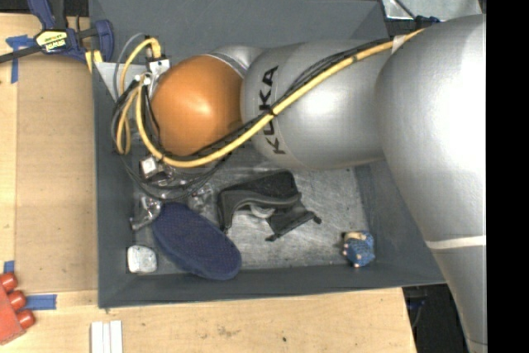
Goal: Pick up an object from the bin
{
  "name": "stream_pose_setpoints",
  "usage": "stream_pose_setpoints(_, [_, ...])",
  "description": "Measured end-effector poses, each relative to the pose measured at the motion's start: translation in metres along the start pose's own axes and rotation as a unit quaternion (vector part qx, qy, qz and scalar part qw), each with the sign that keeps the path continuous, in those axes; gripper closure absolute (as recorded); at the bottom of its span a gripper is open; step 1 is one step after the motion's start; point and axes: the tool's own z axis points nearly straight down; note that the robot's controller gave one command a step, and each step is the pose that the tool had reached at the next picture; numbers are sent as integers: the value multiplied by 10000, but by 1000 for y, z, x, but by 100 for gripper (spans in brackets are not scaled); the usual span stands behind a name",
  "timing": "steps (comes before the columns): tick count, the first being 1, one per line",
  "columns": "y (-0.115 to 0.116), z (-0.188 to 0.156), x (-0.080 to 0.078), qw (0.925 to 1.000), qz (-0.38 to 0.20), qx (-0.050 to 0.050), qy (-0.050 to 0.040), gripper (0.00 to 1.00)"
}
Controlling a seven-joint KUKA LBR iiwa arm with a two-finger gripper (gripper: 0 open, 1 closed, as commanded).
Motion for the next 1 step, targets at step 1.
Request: stream_pose_setpoints(1, [-1,-1,0,10000,4,2,7,100])
